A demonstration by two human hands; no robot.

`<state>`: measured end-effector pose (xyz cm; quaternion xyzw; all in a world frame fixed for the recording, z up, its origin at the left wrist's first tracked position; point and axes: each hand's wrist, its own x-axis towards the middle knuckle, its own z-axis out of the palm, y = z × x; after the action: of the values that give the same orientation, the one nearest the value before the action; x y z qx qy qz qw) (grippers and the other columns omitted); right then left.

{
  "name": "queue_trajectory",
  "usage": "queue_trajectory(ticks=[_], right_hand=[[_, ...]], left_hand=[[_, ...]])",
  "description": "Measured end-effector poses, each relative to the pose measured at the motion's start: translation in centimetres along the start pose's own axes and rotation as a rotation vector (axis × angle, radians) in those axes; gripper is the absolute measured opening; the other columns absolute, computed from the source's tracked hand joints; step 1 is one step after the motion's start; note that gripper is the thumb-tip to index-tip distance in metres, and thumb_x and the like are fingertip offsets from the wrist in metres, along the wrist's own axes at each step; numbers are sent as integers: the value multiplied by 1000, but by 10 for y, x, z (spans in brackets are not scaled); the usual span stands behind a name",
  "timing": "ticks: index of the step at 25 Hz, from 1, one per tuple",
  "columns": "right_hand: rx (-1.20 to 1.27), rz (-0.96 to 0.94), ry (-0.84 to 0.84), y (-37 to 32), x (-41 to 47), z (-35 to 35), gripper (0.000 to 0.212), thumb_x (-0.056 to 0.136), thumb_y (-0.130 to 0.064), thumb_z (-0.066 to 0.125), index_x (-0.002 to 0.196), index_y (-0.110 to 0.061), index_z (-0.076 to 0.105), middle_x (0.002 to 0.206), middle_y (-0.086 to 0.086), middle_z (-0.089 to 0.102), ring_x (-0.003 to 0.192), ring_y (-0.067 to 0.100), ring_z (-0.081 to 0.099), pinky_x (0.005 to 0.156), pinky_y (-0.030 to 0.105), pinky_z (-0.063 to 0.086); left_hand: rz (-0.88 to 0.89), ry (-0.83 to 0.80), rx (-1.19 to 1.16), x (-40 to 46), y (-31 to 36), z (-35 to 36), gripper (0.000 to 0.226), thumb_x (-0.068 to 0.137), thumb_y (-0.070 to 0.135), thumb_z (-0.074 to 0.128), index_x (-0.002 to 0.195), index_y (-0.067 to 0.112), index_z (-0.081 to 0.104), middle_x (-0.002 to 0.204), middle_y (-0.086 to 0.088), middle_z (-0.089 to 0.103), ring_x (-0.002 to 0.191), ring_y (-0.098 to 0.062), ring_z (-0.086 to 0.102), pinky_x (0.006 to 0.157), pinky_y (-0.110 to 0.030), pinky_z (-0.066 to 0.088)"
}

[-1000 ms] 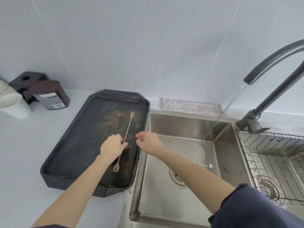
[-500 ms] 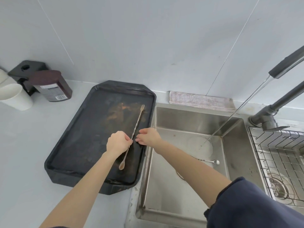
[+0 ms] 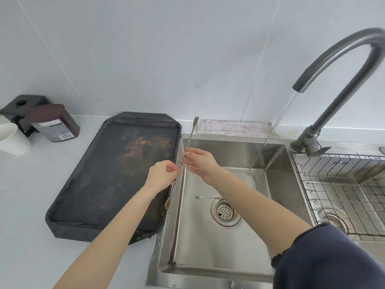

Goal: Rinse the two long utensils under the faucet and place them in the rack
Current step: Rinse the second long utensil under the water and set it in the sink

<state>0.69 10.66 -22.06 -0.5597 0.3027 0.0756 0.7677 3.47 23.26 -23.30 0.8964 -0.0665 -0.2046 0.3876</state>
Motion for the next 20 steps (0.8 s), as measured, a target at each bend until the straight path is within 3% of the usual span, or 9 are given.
queue_trajectory(ticks=[2, 5, 7, 10, 13, 15, 17, 20], right_hand=[[54, -33, 23, -6, -7, -24, 29, 93, -7, 51, 121, -6, 51, 94, 5, 63, 71, 7, 58, 64, 18, 45], [118, -87, 65, -15, -16, -63, 16, 92, -7, 52, 107, -12, 51, 81, 0, 63, 71, 7, 59, 63, 18, 44], [130, -114, 105, -22, -21, -89, 11, 91, -7, 54, 101, -13, 55, 78, -2, 62, 72, 8, 59, 65, 19, 43], [121, -151, 178, -37, -28, -125, 16, 92, -9, 52, 82, -19, 59, 77, -3, 62, 71, 6, 60, 66, 19, 41], [105, -210, 243, -58, -32, -149, 21, 94, -11, 51, 76, -21, 58, 76, -5, 63, 68, 4, 59, 62, 17, 41], [108, -245, 283, -74, -30, -160, 22, 93, -13, 52, 74, -20, 58, 65, -9, 67, 62, 3, 60, 58, 17, 40], [141, -274, 324, -88, -27, -166, 21, 93, -12, 53, 74, -19, 59, 57, -10, 68, 52, 0, 63, 53, 14, 41], [162, -284, 322, -88, -23, -169, 20, 94, -13, 50, 77, -19, 59, 74, -5, 65, 57, 0, 64, 49, 8, 46]], left_hand=[[39, -20, -7, -5, 12, 14, 17, 84, 20, 62, 95, 8, 66, 86, -7, 65, 86, -21, 61, 79, -29, 52], [106, -47, -8, -11, 32, 39, 20, 84, 19, 64, 99, 7, 67, 84, -3, 63, 75, -14, 58, 61, -5, 40], [141, -75, -16, -15, 46, 58, 21, 84, 17, 64, 99, 5, 68, 83, -3, 62, 66, -9, 54, 56, -3, 40], [184, -101, -50, -15, 66, 87, 19, 82, 17, 65, 96, 4, 69, 81, -5, 62, 75, -17, 57, 63, -13, 41], [209, -94, -51, -16, 80, 110, 17, 82, 20, 65, 92, 7, 70, 75, 1, 60, 75, -15, 54, 65, -19, 40], [217, -108, -100, -15, 87, 121, 15, 81, 19, 66, 88, 7, 70, 68, 5, 58, 74, -16, 53, 69, -22, 41], [216, -99, -107, -15, 93, 128, 14, 82, 20, 66, 87, 8, 70, 64, 11, 56, 70, -13, 53, 64, -14, 41], [211, -51, -97, -14, 98, 134, 15, 82, 22, 65, 88, 9, 70, 64, 12, 56, 64, -5, 52, 56, 3, 38]])
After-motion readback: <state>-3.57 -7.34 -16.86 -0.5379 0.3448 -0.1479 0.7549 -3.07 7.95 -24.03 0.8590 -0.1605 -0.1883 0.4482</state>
